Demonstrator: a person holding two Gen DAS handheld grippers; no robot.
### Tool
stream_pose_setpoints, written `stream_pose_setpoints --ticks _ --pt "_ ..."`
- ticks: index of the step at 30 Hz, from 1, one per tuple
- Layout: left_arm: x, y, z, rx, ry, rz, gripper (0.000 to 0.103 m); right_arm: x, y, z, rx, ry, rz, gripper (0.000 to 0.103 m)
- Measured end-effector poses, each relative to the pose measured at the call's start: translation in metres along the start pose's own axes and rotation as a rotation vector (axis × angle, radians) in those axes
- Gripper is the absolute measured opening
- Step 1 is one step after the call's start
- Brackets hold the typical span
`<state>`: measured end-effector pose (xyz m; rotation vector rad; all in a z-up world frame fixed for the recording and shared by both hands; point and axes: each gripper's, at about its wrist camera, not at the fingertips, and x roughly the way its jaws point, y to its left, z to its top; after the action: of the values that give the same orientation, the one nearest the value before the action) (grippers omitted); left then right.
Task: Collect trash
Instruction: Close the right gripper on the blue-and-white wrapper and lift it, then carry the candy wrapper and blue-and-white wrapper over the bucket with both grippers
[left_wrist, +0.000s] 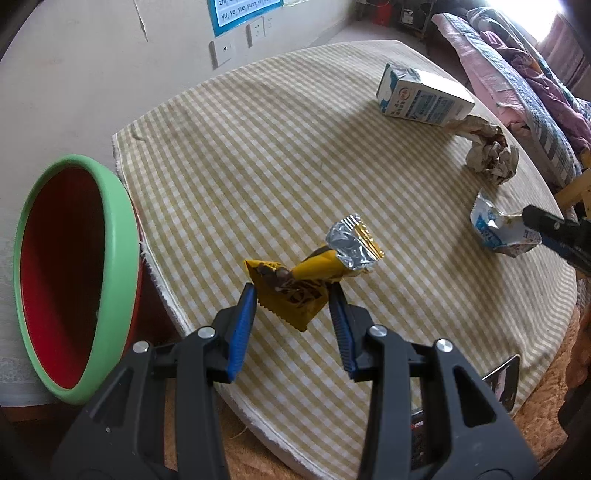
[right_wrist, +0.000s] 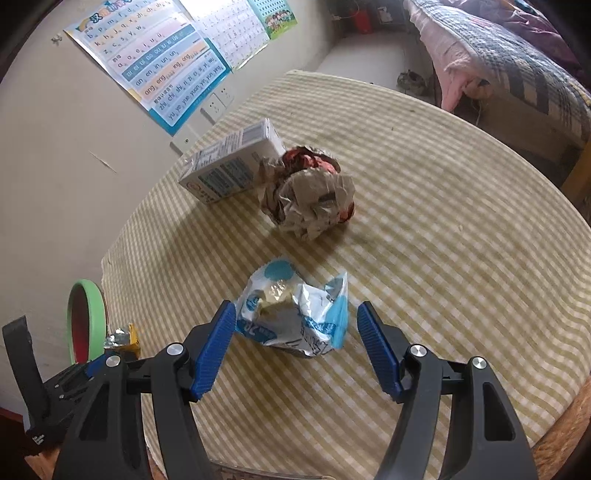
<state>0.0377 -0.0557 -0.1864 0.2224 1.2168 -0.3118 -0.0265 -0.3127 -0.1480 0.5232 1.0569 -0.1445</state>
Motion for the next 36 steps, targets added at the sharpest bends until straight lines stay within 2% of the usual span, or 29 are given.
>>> stream_pose_setpoints --ticks 8,14,15,16,18,24,36 --pt "0.002 -0.01 0.001 0.03 0.004 -0.015 0.039 -0.006 -0.011 0.0 0.039 -0.017 0.01 0.066" --pt "-0.003 -0.009 0.002 0.021 -0.007 -0.018 0.039 0.0 -0.007 0.0 0.021 -0.002 0.016 0.064" --pt "-0.004 -0.009 0.003 0.02 -0.011 -0.019 0.039 0.002 -0.006 0.0 0.016 0.002 0.011 0.052" --pt "-0.006 -0.008 0.004 0.017 -0.016 -0.02 0.039 0.005 -0.005 -0.001 0.007 0.015 0.002 0.036" --pt "-0.009 -0.008 0.004 0.015 -0.023 -0.023 0.039 0.006 -0.004 -0.003 0.003 0.029 0.015 0.022" --pt "-0.019 -0.011 0.008 0.016 -0.047 -0.03 0.039 -0.014 0.008 -0.001 -0.043 -0.051 0.025 0.02" --pt "-0.053 -0.008 0.018 -0.001 -0.141 -0.056 0.039 -0.042 0.049 0.003 -0.127 -0.129 0.061 0.02"
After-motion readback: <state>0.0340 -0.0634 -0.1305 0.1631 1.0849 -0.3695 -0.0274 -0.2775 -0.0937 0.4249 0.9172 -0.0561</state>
